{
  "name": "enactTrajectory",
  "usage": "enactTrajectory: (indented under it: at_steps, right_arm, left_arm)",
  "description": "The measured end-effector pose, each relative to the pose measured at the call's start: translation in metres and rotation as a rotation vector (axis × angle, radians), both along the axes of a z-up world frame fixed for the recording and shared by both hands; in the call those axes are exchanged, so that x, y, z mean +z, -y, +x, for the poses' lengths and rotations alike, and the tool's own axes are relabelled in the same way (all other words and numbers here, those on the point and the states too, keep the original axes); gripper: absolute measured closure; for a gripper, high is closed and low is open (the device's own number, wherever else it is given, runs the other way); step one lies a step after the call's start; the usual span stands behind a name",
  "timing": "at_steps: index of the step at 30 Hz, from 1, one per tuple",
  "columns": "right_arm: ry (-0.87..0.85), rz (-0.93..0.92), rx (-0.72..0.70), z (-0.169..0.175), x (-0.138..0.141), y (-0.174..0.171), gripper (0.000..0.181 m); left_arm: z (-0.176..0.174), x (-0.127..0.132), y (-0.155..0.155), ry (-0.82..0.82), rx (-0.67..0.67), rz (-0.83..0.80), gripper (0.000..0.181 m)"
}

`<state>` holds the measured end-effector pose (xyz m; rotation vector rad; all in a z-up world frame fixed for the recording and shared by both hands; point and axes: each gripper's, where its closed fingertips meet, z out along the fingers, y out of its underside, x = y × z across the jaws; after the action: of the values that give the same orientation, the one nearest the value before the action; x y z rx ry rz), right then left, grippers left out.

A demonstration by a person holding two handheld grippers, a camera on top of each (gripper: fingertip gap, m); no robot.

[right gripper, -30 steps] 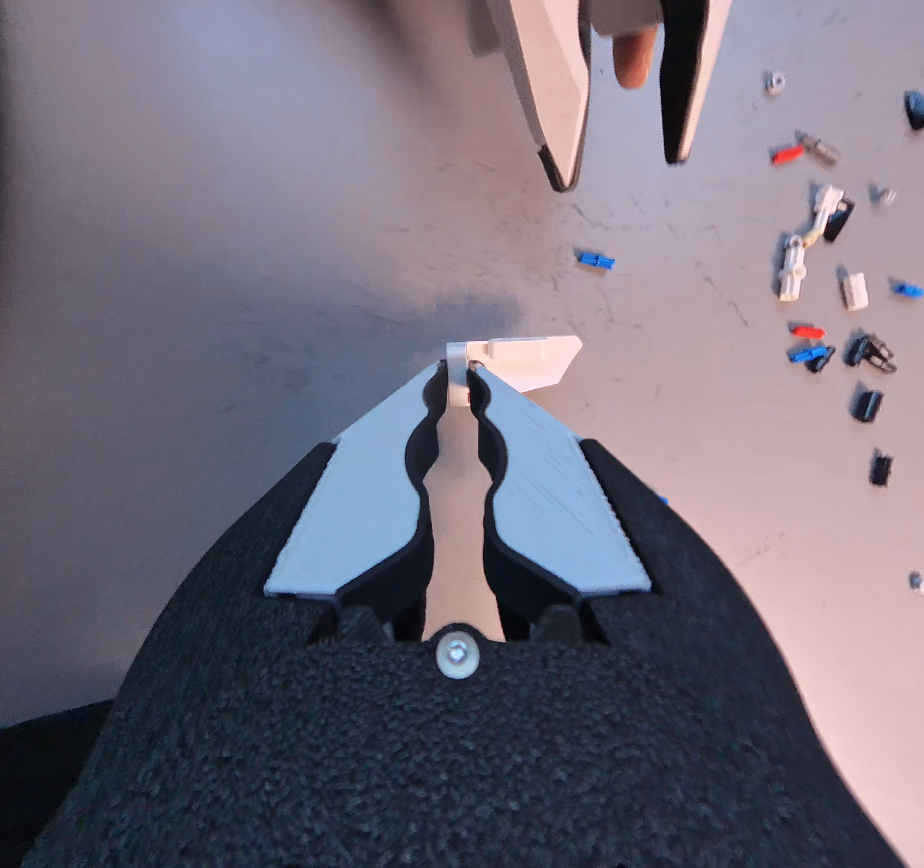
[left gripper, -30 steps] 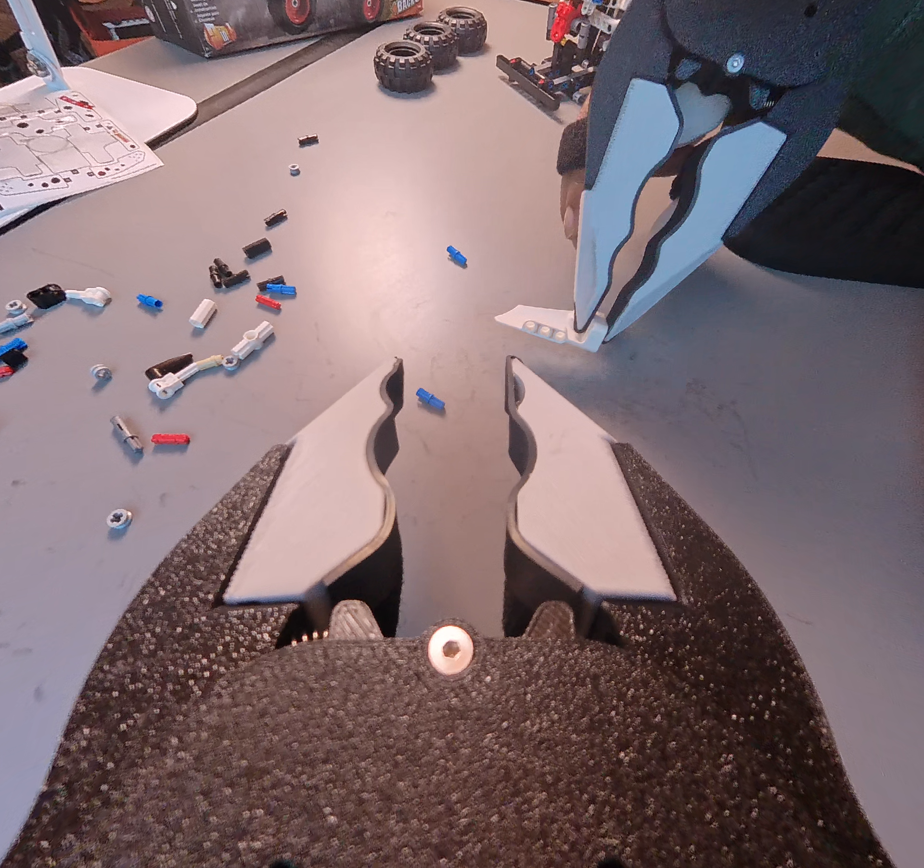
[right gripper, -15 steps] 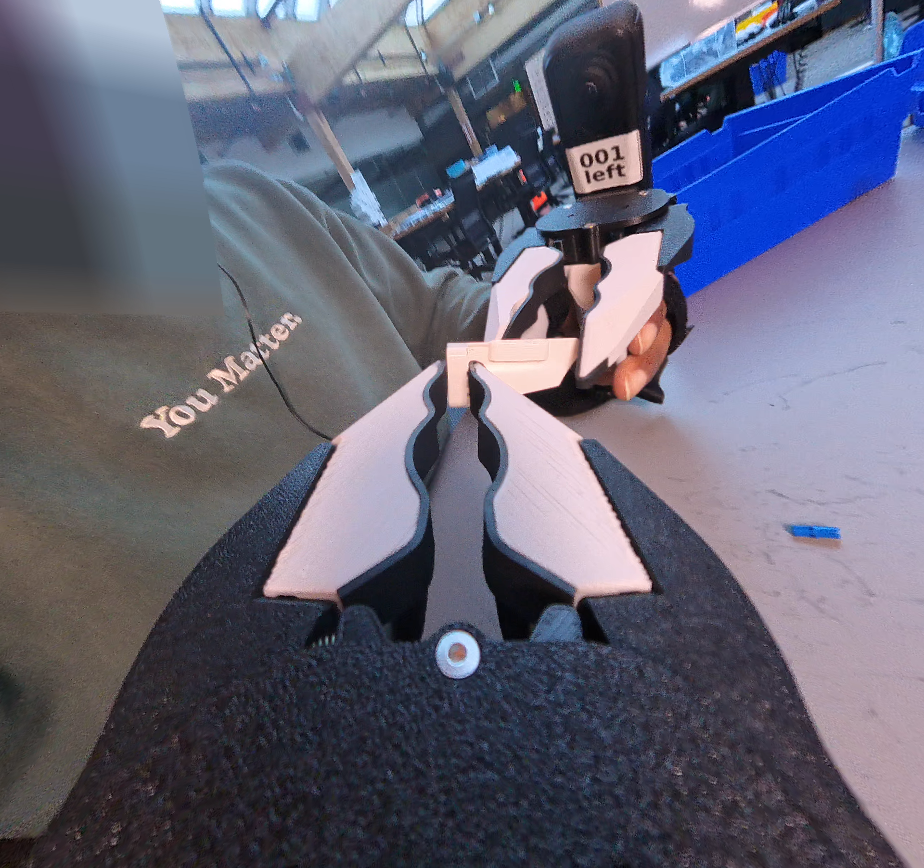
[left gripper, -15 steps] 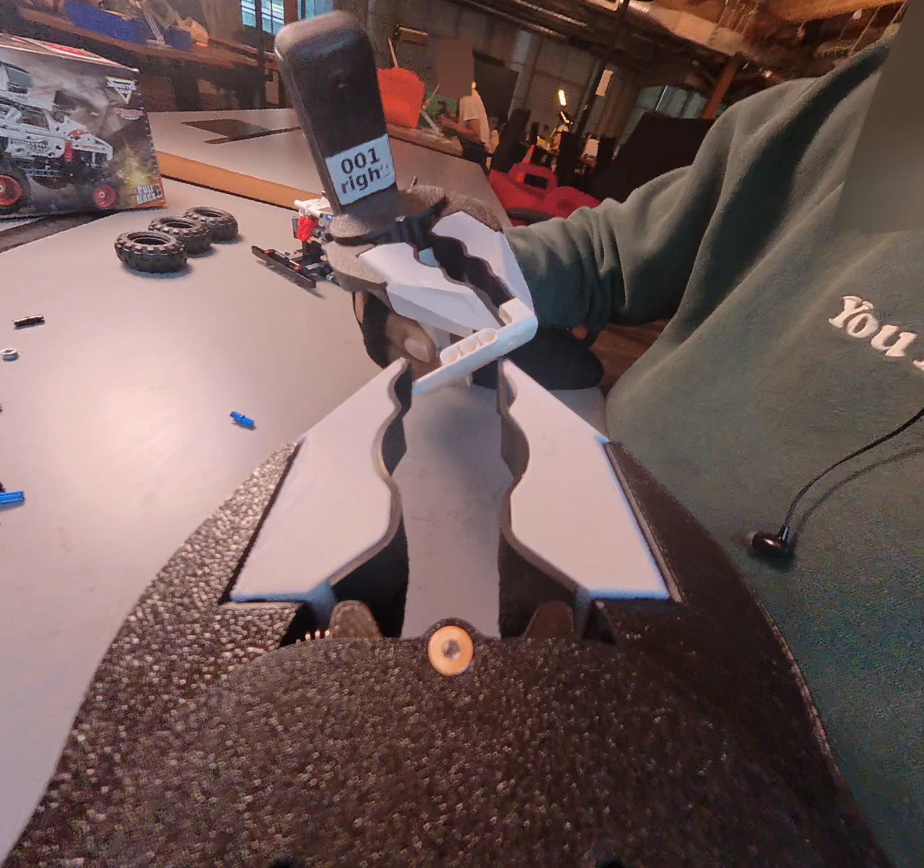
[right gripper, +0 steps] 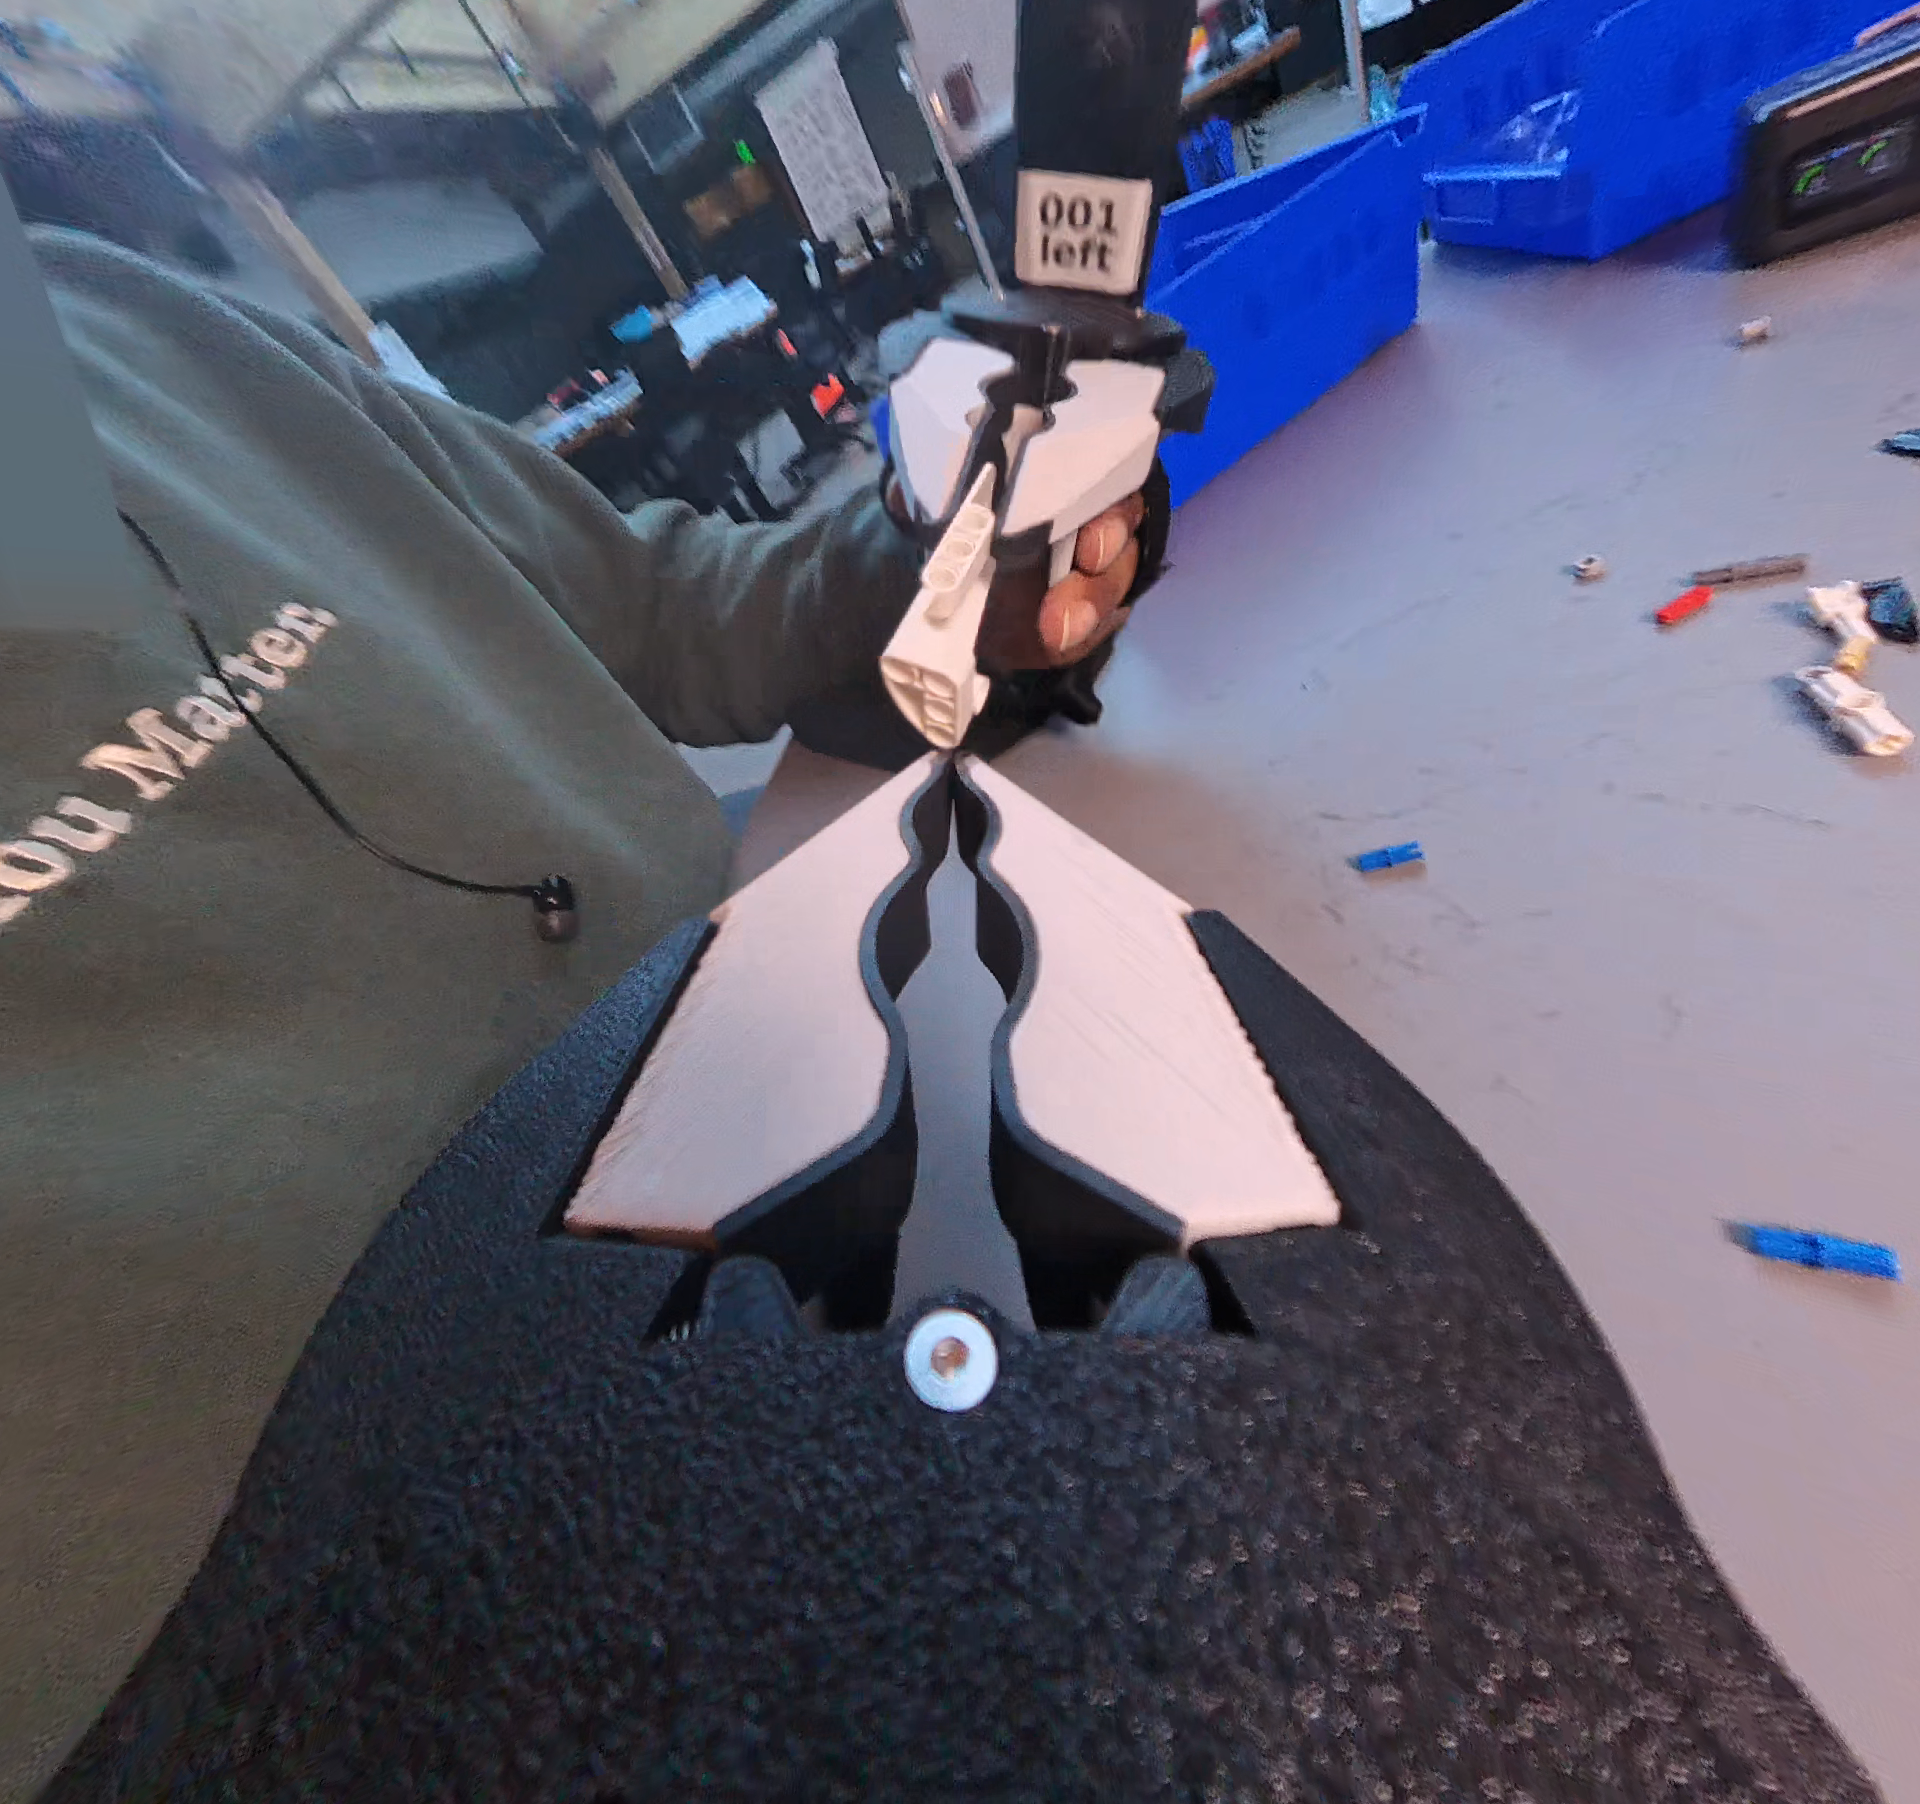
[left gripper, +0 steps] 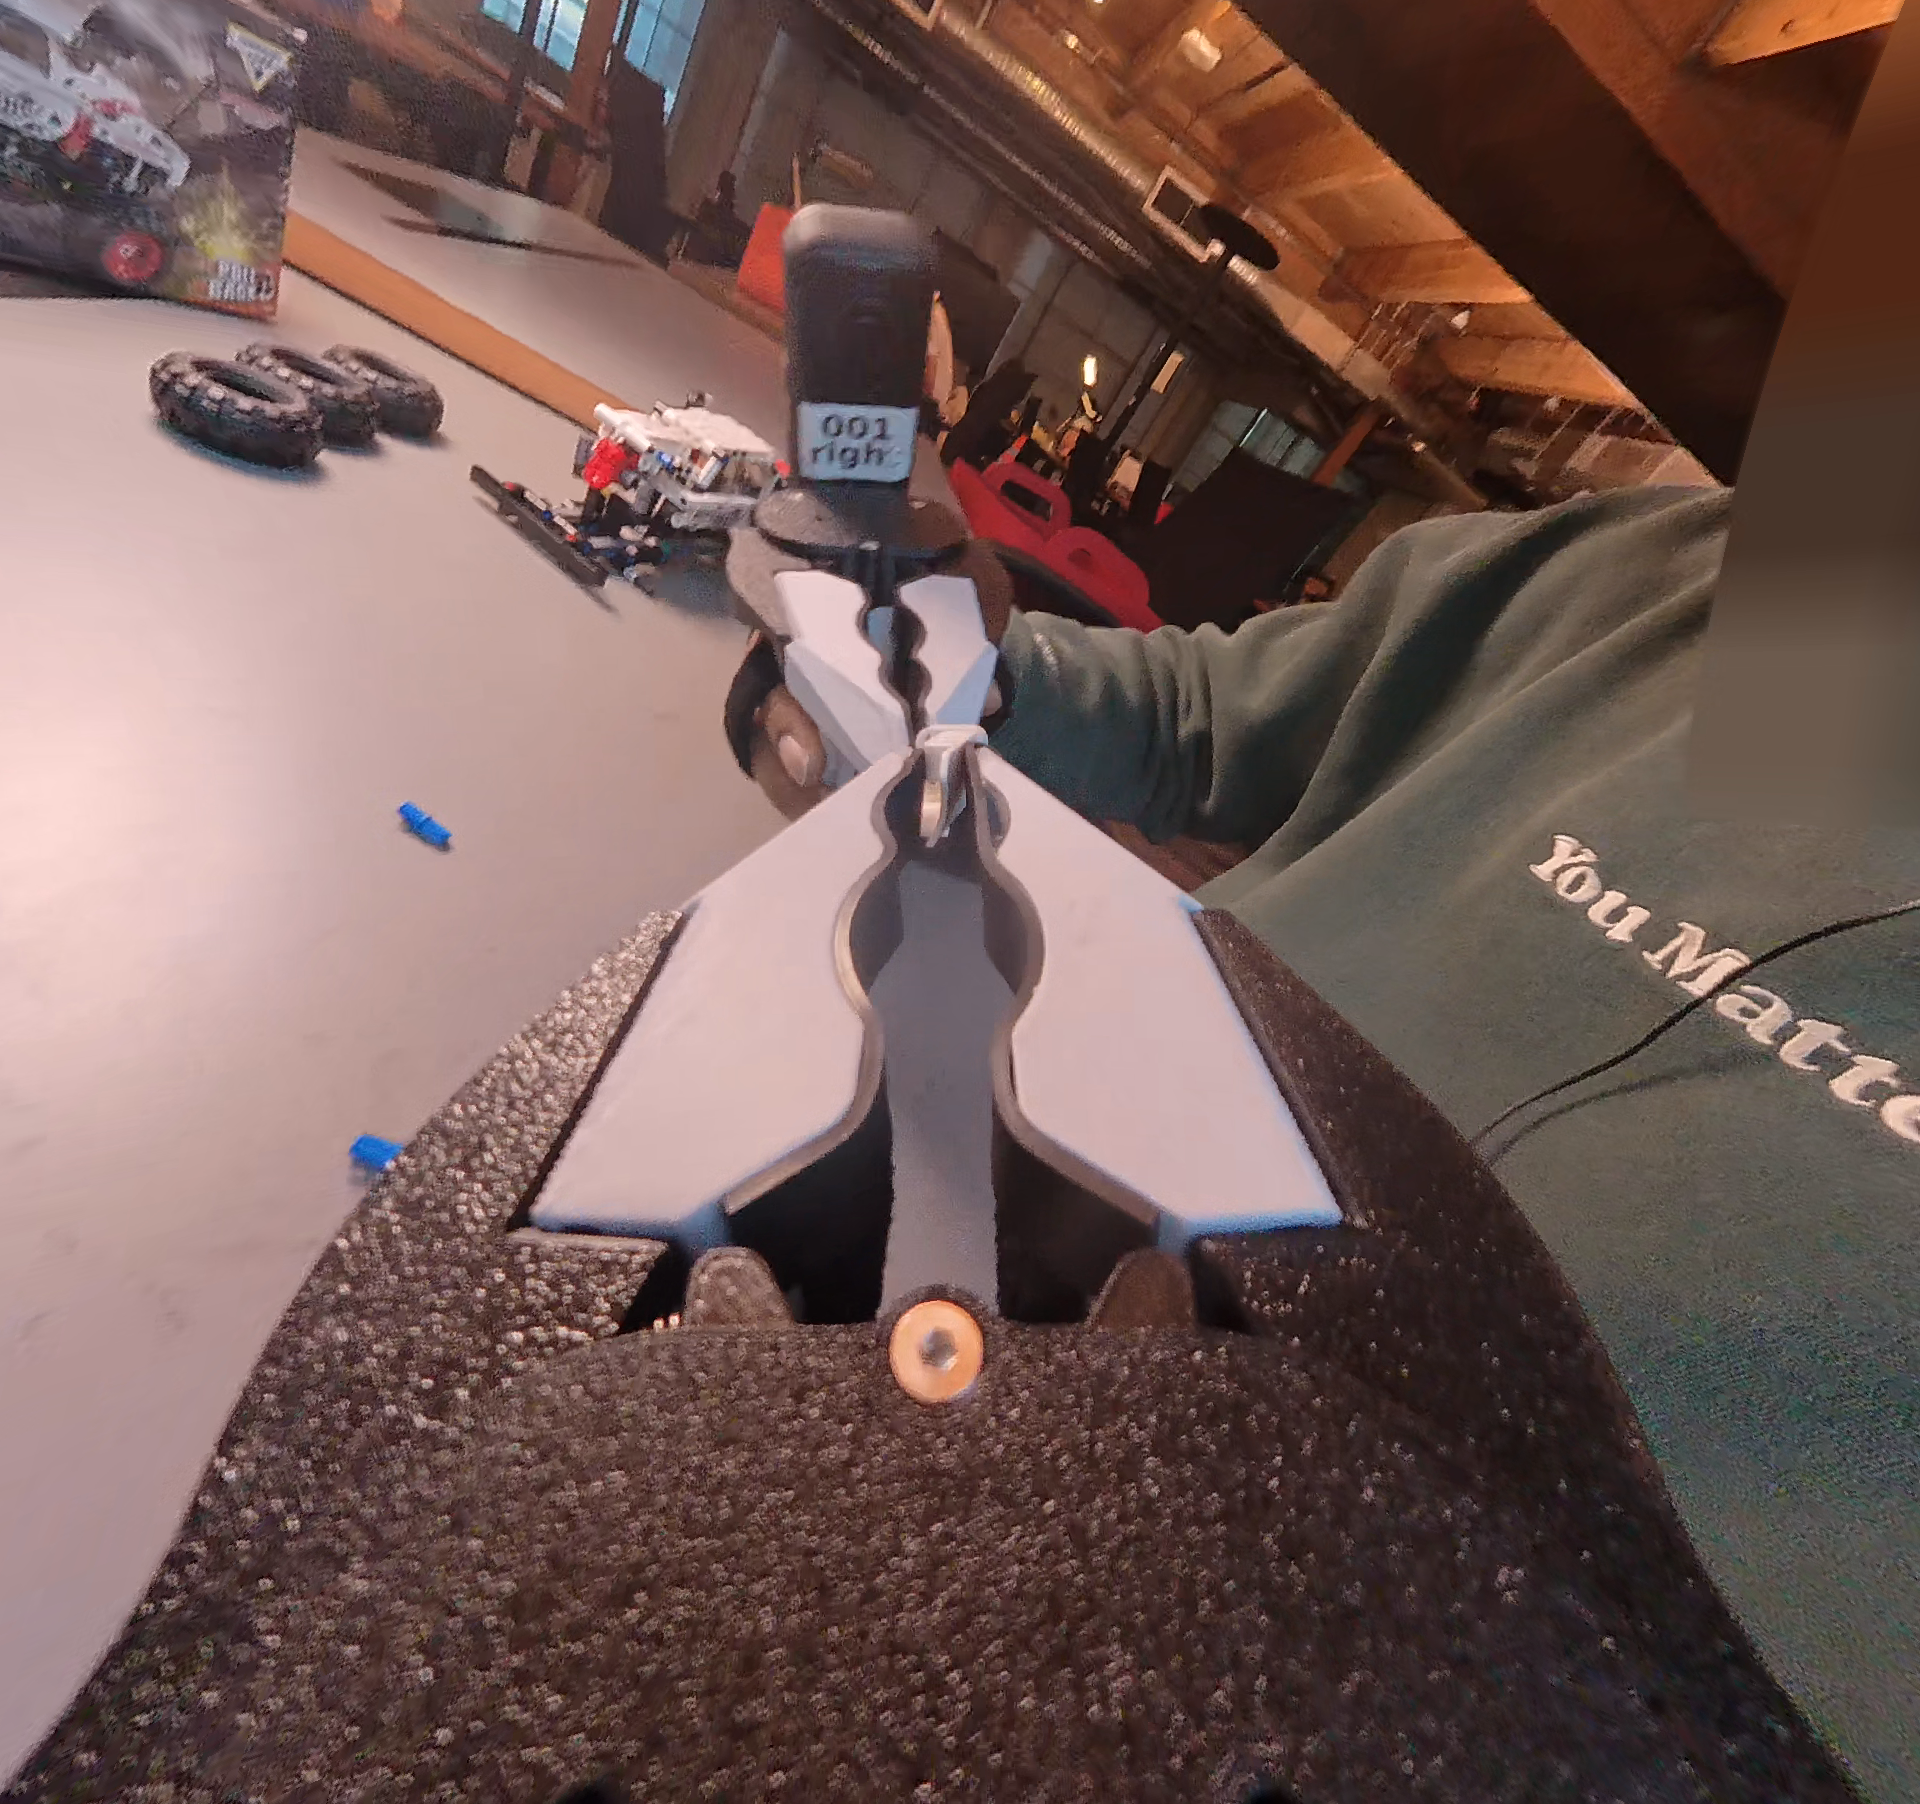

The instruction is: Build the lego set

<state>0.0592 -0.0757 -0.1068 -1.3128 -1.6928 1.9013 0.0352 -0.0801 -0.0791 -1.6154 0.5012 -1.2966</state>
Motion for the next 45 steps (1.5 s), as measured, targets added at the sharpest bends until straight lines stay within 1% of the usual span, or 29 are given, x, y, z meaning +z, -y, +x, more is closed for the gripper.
enactTrajectory:
  at_steps: [1, 3, 5, 7, 8, 10, 11, 12, 13, 14, 15, 16, 19, 21, 23, 25, 27, 29, 30, 31, 34, 37, 39, 40, 42, 44, 45]
  right_arm:
    - [0.018, 0.074, -0.018, 0.000, -0.006, -0.001, 0.181]
    - [0.045, 0.225, -0.042, 0.003, -0.010, -0.006, 0.163]
    - [0.082, 0.387, -0.070, 0.003, -0.012, -0.012, 0.156]
    - [0.140, 0.520, -0.078, -0.001, -0.019, -0.012, 0.155]
    - [0.191, 0.572, -0.072, -0.003, -0.028, -0.010, 0.155]
    - [0.245, 0.629, -0.059, -0.006, -0.044, -0.005, 0.166]
    - [0.264, 0.623, -0.095, -0.009, -0.047, -0.010, 0.166]
    - [0.296, 0.572, -0.160, -0.012, -0.048, -0.018, 0.167]
    - [0.318, 0.450, -0.220, -0.015, -0.047, -0.022, 0.171]
    - [0.337, 0.295, -0.269, -0.017, -0.044, -0.024, 0.172]
    - [0.353, 0.175, -0.306, -0.018, -0.045, -0.026, 0.173]
    - [0.350, 0.108, -0.351, -0.019, -0.046, -0.029, 0.173]
    - [0.313, -0.065, -0.419, -0.022, -0.042, -0.028, 0.174]
    - [0.299, -0.133, -0.471, -0.025, -0.038, -0.031, 0.174]
    - [0.290, -0.127, -0.514, -0.027, -0.040, -0.032, 0.175]
    - [0.310, -0.107, -0.518, -0.028, -0.045, -0.027, 0.175]
    - [0.333, -0.036, -0.543, -0.028, -0.053, -0.024, 0.175]
    - [0.379, 0.089, -0.558, -0.025, -0.064, -0.025, 0.174]
    - [0.404, 0.153, -0.537, -0.022, -0.069, -0.023, 0.170]
    - [0.429, 0.215, -0.496, -0.019, -0.073, -0.019, 0.164]
    - [0.472, 0.440, -0.360, -0.002, -0.080, -0.015, 0.158]
    - [0.396, 0.655, -0.241, 0.013, -0.074, -0.023, 0.157]
    - [0.374, 0.771, -0.195, 0.023, -0.075, -0.033, 0.158]
    - [0.368, 0.818, -0.194, 0.026, -0.076, -0.038, 0.158]
    - [0.348, 0.847, -0.184, 0.031, -0.073, -0.042, 0.158]
    - [0.305, 0.842, -0.207, 0.032, -0.066, -0.046, 0.161]
    - [0.298, 0.835, -0.213, 0.034, -0.064, -0.047, 0.161]
  left_arm:
    - [-0.001, -0.005, -0.002, -0.037, -0.001, -0.021, 0.175]
    - [-0.002, -0.016, -0.005, -0.110, -0.019, -0.065, 0.175]
    - [0.000, -0.026, -0.007, -0.176, -0.066, -0.115, 0.175]
    - [0.008, -0.034, -0.010, -0.224, -0.111, -0.146, 0.174]
    - [0.014, -0.036, -0.012, -0.244, -0.135, -0.152, 0.174]
    - [0.020, -0.042, -0.021, -0.303, -0.133, -0.156, 0.174]
    - [0.018, -0.045, -0.026, -0.328, -0.113, -0.161, 0.174]
    - [0.013, -0.049, -0.036, -0.355, -0.052, -0.163, 0.172]
    - [0.005, -0.053, -0.045, -0.383, 0.020, -0.165, 0.167]
    - [0.000, -0.055, -0.048, -0.404, 0.061, -0.157, 0.159]
    - [-0.004, -0.056, -0.048, -0.421, 0.086, -0.144, 0.152]
    - [-0.005, -0.057, -0.047, -0.433, 0.107, -0.128, 0.148]
    - [-0.003, -0.060, -0.044, -0.430, 0.131, -0.122, 0.146]
    - [0.000, -0.061, -0.045, -0.376, 0.134, -0.166, 0.153]
    - [0.003, -0.060, -0.048, -0.318, 0.137, -0.209, 0.153]
    - [0.003, -0.064, -0.052, -0.321, 0.148, -0.237, 0.155]
    - [0.005, -0.070, -0.053, -0.354, 0.147, -0.255, 0.156]
    - [0.006, -0.081, -0.052, -0.422, 0.132, -0.284, 0.158]
    - [0.008, -0.086, -0.050, -0.454, 0.108, -0.303, 0.159]
    - [0.010, -0.091, -0.047, -0.484, 0.073, -0.317, 0.159]
    - [0.018, -0.102, -0.039, -0.568, -0.048, -0.336, 0.159]
    - [0.026, -0.104, -0.034, -0.629, -0.162, -0.329, 0.159]
    - [0.032, -0.106, -0.037, -0.692, -0.197, -0.312, 0.159]
    - [0.034, -0.109, -0.040, -0.733, -0.210, -0.307, 0.159]
    - [0.039, -0.118, -0.045, -0.825, -0.236, -0.289, 0.159]
    - [0.045, -0.124, -0.050, -0.887, -0.254, -0.258, 0.158]
    - [0.047, -0.125, -0.051, -0.906, -0.256, -0.244, 0.153]
